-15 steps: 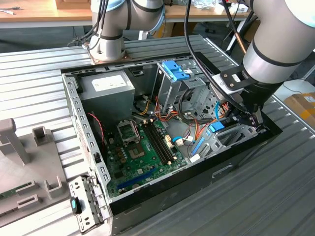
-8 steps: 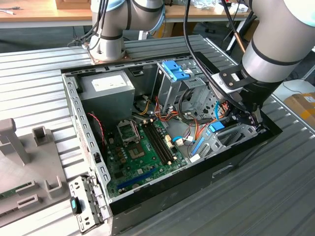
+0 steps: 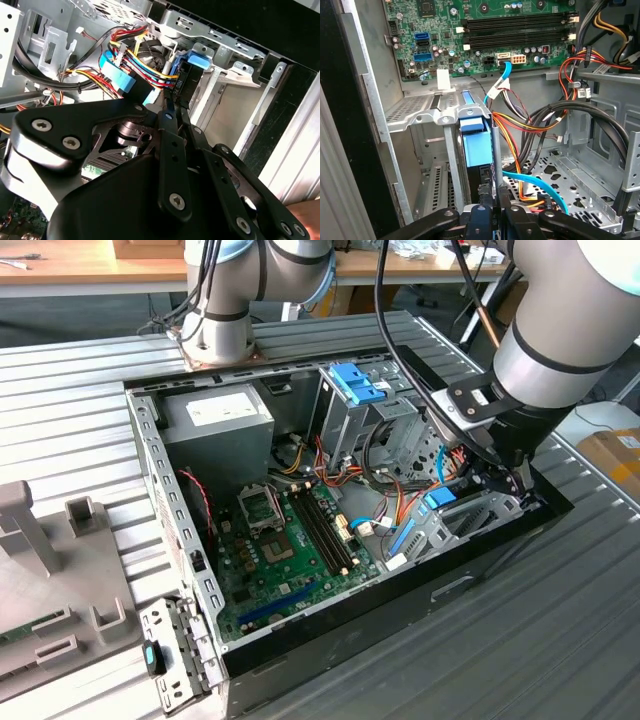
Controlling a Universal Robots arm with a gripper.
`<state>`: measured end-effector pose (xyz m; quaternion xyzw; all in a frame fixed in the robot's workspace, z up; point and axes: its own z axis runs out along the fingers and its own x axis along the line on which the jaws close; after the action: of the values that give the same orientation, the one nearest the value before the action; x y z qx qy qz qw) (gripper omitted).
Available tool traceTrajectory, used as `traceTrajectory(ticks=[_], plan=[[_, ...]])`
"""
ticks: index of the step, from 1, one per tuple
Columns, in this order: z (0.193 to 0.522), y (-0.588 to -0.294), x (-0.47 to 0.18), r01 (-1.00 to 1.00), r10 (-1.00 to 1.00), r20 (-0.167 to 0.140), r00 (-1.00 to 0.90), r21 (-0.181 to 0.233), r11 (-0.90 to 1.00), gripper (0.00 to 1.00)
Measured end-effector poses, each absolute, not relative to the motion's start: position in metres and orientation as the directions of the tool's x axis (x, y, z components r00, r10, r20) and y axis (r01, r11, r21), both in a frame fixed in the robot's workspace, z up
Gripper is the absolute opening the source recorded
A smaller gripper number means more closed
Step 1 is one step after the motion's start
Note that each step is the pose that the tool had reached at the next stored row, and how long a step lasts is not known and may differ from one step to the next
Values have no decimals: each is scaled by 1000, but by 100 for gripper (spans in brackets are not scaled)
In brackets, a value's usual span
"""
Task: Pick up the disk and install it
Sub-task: 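Insert the first disk wire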
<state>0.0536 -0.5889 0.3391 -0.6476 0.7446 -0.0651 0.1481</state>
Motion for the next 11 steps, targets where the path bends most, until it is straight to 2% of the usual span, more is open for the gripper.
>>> traceTrajectory(ticks=[11], plan=[[335,-589,54,-946,-984,-136,-114,-289,150,16]])
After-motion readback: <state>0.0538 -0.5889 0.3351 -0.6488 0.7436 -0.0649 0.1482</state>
